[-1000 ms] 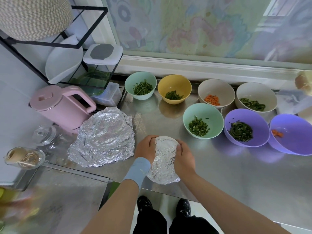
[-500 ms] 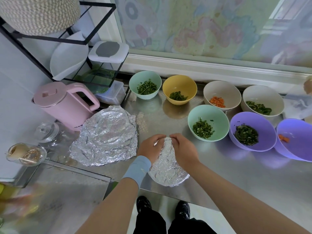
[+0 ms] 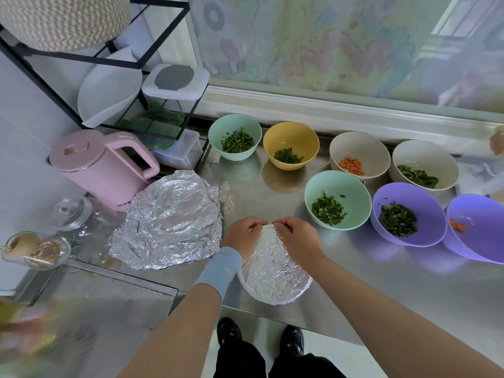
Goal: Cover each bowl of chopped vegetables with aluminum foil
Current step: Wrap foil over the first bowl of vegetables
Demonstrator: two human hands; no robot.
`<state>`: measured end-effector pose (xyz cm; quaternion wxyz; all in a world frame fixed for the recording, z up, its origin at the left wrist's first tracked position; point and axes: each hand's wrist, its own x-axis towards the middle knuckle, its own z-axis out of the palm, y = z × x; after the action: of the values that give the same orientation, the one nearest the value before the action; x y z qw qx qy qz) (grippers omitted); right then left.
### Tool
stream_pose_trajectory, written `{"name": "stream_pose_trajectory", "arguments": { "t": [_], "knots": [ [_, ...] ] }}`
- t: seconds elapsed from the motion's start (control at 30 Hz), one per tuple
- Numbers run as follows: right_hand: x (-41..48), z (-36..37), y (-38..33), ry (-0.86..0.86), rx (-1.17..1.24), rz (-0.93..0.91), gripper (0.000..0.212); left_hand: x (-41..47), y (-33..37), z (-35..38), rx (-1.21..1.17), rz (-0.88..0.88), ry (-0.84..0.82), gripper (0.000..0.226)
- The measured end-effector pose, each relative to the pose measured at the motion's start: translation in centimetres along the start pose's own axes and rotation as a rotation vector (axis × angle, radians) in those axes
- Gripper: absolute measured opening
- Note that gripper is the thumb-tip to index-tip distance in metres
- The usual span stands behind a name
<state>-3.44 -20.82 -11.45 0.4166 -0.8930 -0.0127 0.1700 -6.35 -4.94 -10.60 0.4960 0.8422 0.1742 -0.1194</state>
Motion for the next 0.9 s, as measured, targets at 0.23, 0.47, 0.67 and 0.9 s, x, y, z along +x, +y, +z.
{"name": "stream_pose_trajectory", "arguments": {
  "t": [0.23, 0.47, 0.67, 0.9],
  "knots": [
    [0.0, 0.2, 0.4, -0.017, -0.046, -0.026, 0.015, -0.2, -0.6, 1.0, -0.025, 0.019, 0.064, 0.012],
    [-0.6, 0.0, 0.5, 0.032, 0.005, -0.039, 0.01, -0.1, 0.5, 0.8, 0.144, 0.031, 0.049, 0.014],
    [-0.5, -0.3, 0.5, 0.025, -0.032, -0.057, 0.01, -0.3, 0.1, 1.6, 0.025, 0.015, 0.079, 0.009],
    [-0.7, -0.8, 0.8, 0.059, -0.079, -0.042, 0.016, -1.6, 0.1, 2.0, 0.015, -0.05, 0.194, 0.013]
  ]
}}
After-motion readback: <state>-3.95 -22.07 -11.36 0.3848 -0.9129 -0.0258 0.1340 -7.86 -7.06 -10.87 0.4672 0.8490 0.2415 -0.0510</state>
